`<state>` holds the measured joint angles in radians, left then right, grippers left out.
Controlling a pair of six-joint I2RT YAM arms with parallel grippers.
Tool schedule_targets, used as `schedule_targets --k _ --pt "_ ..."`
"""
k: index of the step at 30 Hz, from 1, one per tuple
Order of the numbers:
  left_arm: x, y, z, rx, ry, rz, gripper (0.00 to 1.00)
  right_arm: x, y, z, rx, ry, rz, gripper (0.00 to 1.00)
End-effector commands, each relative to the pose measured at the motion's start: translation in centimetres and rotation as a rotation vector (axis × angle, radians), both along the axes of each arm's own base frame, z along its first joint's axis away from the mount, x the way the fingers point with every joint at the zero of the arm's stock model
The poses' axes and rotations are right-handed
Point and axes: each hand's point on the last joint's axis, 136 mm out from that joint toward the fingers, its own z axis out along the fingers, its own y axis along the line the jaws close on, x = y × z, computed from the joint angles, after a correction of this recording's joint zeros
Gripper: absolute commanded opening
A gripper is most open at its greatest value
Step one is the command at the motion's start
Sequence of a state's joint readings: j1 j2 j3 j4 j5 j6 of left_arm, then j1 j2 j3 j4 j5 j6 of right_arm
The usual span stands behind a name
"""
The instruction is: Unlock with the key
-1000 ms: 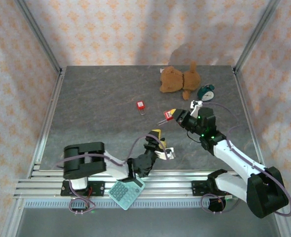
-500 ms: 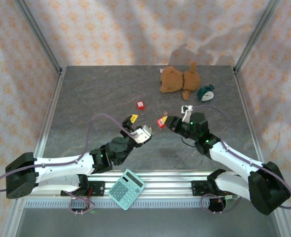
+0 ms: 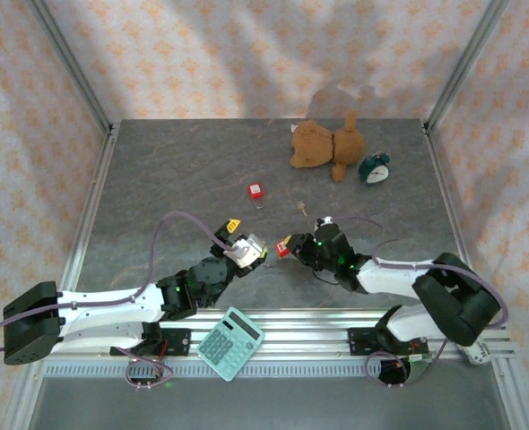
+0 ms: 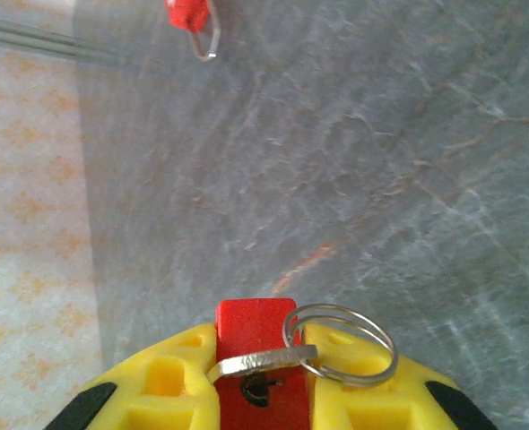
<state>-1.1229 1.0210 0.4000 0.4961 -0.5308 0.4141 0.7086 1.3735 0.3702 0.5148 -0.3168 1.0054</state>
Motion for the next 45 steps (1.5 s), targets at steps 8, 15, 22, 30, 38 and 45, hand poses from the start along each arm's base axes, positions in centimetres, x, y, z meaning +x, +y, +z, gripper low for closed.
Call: schedule_targets --k 8,15,22,30,38,45 --pt "-0.3 1.0 -0.1 -0.06 0.02 0.015 0.77 3.2 1.9 0.9 0.05 -0.038 -0.055 0.15" --pt "-0.6 1.6 -0.1 -0.06 0.02 0.019 0.77 4.3 2.8 0.7 0.086 -0.08 -0.032 0.15" --pt "-0.5 1.8 -0.3 -0.052 0.015 0.031 0.77 4.9 3.6 0.8 0.111 -0.136 0.009 0.15" --pt "-0.2 1.5 -0.2 -0.043 0.005 0.033 0.77 4.5 2.3 -2.4 -0.009 -0.067 -0.009 0.22" --pt "-0.3 0.6 0.3 -0.075 0.001 -0.001 0.77 3.6 1.9 -3.7 0.007 -0.026 -0.011 0.39" --pt "-0.3 0.6 1.2 -0.082 -0.026 -0.006 0.78 2.7 -1.1 -4.1 -0.106 0.019 -0.085 0.57"
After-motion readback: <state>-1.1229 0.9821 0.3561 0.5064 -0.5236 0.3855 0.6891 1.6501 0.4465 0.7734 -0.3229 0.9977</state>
